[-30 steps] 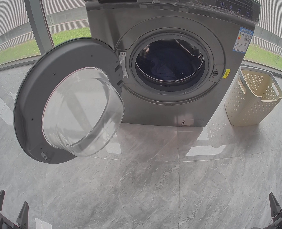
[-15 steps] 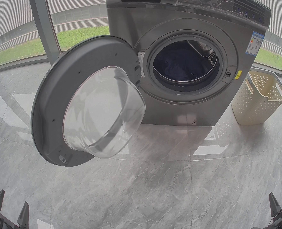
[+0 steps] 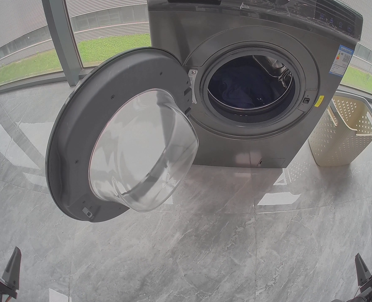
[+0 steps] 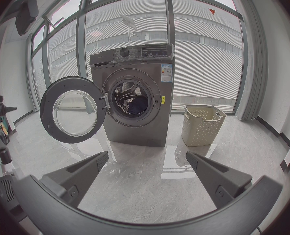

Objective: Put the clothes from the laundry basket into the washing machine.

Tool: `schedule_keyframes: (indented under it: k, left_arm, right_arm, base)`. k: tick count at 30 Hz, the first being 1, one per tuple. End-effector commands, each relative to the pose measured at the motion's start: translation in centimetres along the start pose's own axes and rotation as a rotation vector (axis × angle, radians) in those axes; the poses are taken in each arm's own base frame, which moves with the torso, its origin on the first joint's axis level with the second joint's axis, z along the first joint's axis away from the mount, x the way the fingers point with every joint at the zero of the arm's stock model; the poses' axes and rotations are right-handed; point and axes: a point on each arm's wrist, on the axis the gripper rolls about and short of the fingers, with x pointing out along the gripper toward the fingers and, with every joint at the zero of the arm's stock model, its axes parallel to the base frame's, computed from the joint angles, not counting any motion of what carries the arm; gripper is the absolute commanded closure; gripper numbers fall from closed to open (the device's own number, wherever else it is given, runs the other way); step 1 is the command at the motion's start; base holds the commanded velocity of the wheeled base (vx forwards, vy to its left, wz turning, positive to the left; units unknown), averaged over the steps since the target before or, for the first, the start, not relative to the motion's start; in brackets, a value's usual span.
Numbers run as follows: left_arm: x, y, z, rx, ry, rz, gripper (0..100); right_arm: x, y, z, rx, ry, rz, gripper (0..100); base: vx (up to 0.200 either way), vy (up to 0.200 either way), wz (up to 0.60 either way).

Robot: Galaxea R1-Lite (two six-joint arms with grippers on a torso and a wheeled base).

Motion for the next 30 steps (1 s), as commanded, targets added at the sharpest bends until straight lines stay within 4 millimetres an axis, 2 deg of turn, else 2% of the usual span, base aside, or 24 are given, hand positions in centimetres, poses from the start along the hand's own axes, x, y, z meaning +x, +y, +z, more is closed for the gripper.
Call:
schedule_keyframes:
  k: [1, 3, 7, 8, 15, 19, 24, 30]
  left_arm:
    - [6.5, -0.4, 4.1, -0.063, 0.205, -0.204, 0]
    - [8.7, -0.8, 4.1, -0.131, 0.263, -0.28, 0]
    - [11.6, -1.2, 4.4, -0.18, 0.278, -0.317, 0]
    - [12.9, -1.2, 4.3, -0.184, 0.277, -0.317, 0]
    - [16.6, -1.6, 3.8, -0.186, 0.272, -0.323, 0]
    - [17.6, -1.7, 4.0, -0.183, 0.251, -0.328, 0]
    - [17.8, -1.9, 4.1, -0.178, 0.244, -0.337, 0]
    - [16.4, -4.2, 4.1, -0.18, 0.248, -0.507, 0]
  right_arm:
    - [0.0, 0.0, -0.5, -0.001, 0.003, 0.0, 0]
    - [0.0, 0.0, -0.5, -0.001, 0.003, 0.0, 0]
    - [0.0, 0.0, -0.5, -0.001, 0.003, 0.002, 0]
    - [0.0, 0.0, -0.5, -0.001, 0.003, 0.0, 0]
    - [0.0, 0.0, -0.5, -0.001, 0.003, 0.0, 0]
    - [0.0, 0.0, -0.5, -0.001, 0.003, 0.0, 0]
    - [0.0, 0.0, -0.5, -0.001, 0.003, 0.0, 0]
    - [0.0, 0.0, -0.5, -0.001, 0.003, 0.0, 0]
  base:
    - [0.0, 0.0, 0.0]
    - [0.0, 0.0, 0.0]
    - [0.0, 0.0, 0.0]
    - [0.0, 0.0, 0.0]
    - [0.0, 0.0, 0.0]
    - [0.0, 0.0, 0.0]
    - [0.0, 0.0, 0.0]
    - [0.0, 0.0, 0.0]
